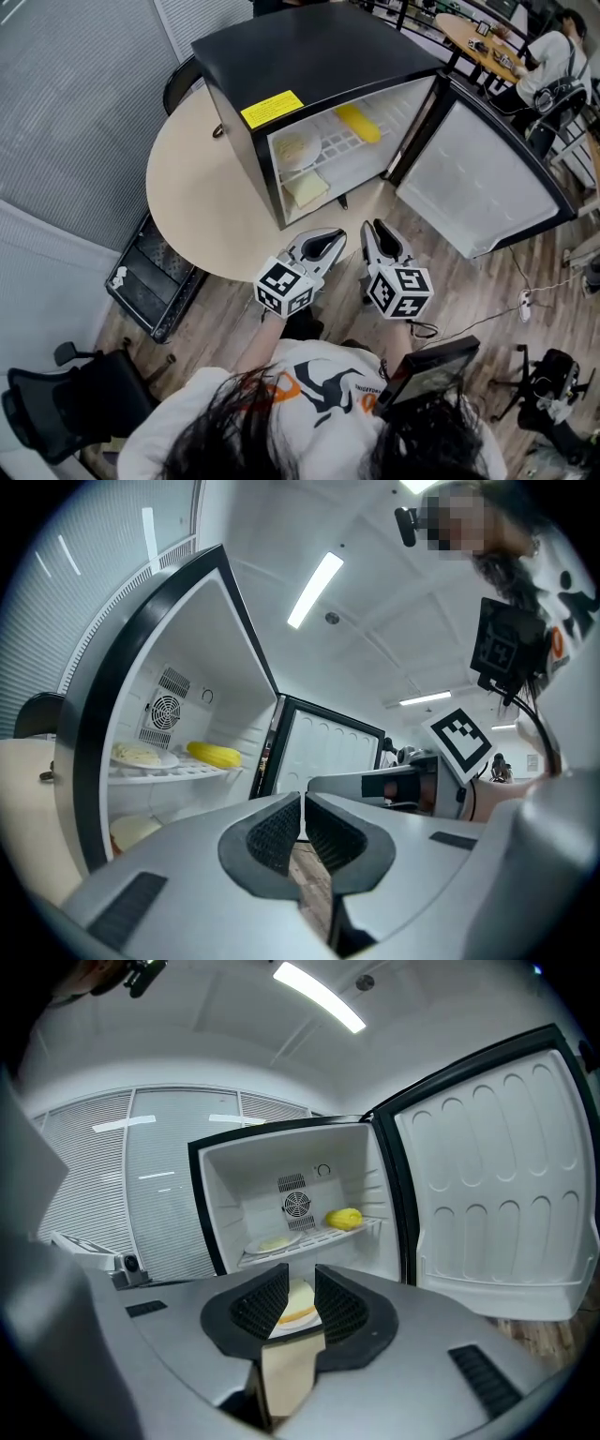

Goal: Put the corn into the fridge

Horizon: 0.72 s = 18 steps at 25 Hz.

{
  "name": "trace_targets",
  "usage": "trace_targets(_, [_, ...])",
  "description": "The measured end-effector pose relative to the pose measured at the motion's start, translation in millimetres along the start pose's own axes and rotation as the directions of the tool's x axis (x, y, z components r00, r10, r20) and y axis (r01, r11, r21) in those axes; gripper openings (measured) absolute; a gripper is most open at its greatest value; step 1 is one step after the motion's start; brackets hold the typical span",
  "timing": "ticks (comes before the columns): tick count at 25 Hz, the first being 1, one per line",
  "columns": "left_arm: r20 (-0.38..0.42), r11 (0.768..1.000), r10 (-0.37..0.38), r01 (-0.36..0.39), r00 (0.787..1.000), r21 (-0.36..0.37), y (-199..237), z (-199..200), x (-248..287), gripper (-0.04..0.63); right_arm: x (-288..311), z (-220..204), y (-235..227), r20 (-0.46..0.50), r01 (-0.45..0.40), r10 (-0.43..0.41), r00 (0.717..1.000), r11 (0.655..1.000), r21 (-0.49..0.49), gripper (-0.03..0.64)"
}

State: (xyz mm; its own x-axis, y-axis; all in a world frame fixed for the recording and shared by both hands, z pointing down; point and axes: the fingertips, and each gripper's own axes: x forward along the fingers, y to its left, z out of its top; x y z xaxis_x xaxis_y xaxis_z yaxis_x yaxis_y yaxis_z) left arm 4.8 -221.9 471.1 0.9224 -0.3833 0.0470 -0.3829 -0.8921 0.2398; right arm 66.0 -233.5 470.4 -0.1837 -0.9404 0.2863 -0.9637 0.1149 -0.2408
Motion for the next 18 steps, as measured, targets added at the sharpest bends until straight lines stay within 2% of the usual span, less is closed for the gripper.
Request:
trace_targets(9, [0.02,0.997,0.08,-0.08,0.997,0.005,-44.6,-1.8,2.1,0.012,-48.0,-2.9,-13.8,0.001,-0.06,0.06,0.998,0.998,-0.023,0.074])
trace_targets(18, [-0.005,0.991,0.135,-0.135,0.991,0.013,-133.8,-29.4,-2.7,0.012,-127.0,-29.0,-33.3,-0.007,-0.124,0.124,0.992,0.992,-0.012,0.058])
